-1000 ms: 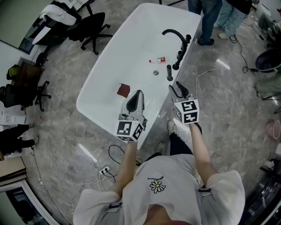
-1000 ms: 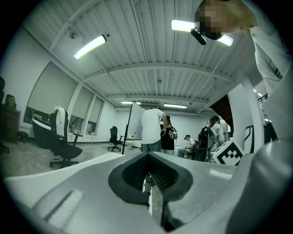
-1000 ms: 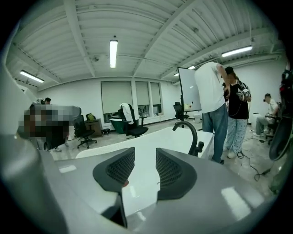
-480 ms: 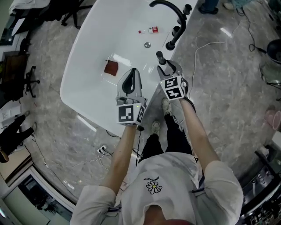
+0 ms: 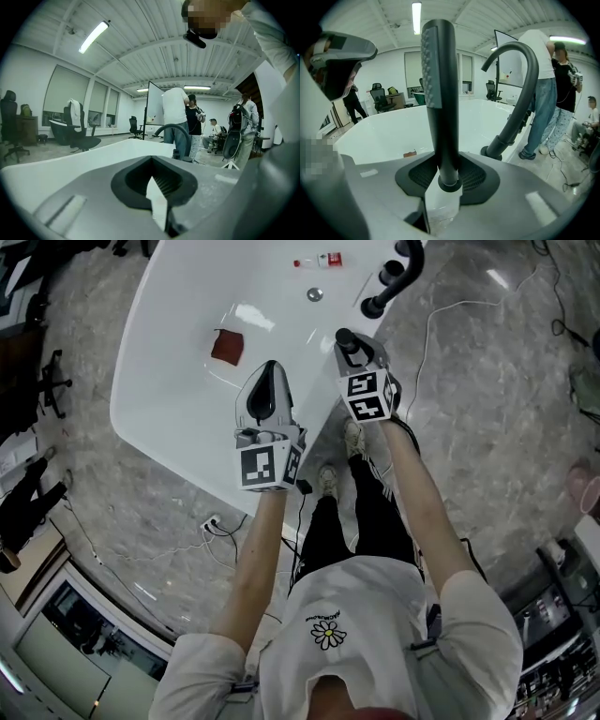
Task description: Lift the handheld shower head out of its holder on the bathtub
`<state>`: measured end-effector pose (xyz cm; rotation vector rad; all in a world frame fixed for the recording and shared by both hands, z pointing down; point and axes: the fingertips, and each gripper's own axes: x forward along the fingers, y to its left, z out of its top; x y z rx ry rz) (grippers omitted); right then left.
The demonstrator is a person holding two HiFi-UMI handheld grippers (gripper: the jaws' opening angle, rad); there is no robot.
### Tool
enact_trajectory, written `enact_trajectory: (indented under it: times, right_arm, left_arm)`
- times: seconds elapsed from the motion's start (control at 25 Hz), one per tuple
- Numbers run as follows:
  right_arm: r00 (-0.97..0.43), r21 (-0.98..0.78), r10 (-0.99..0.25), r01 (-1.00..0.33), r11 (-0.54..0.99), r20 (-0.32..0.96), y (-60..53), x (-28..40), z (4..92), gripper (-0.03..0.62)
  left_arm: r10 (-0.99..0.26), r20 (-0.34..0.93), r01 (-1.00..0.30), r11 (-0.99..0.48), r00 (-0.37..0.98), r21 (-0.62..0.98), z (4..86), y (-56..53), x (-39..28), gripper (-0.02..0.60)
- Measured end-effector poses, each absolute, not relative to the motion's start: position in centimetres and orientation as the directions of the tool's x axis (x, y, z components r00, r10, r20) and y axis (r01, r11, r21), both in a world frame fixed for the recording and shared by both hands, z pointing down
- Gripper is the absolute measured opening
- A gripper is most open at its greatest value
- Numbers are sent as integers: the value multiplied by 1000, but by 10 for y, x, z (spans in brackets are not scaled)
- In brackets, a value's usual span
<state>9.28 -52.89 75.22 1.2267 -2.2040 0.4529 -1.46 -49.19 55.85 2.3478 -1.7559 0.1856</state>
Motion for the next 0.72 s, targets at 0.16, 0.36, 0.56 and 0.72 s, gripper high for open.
enact_trajectory:
  times: [0.16, 0.36, 0.56, 0.72]
  right_arm:
    - [-416, -9, -683, -858, 514, 601, -531, 93, 751, 155]
    - [-385, 8, -700, -873, 487, 601, -527, 97, 751, 152]
    - [-369, 61, -739, -874, 483, 564, -524, 100, 737, 153]
    - [-392, 64, -842, -894, 444, 370, -543, 86, 651, 153]
  left_arm:
    - [-930, 237, -960, -267, 280, 87, 564, -492, -16, 2]
    - [-930, 236, -959, -271, 282, 76, 560, -486, -21, 1]
    - [-933, 210, -957, -285, 291, 59, 553, -481, -33, 2]
    - [-945, 188, -963, -259, 268, 70, 549, -477, -54, 2]
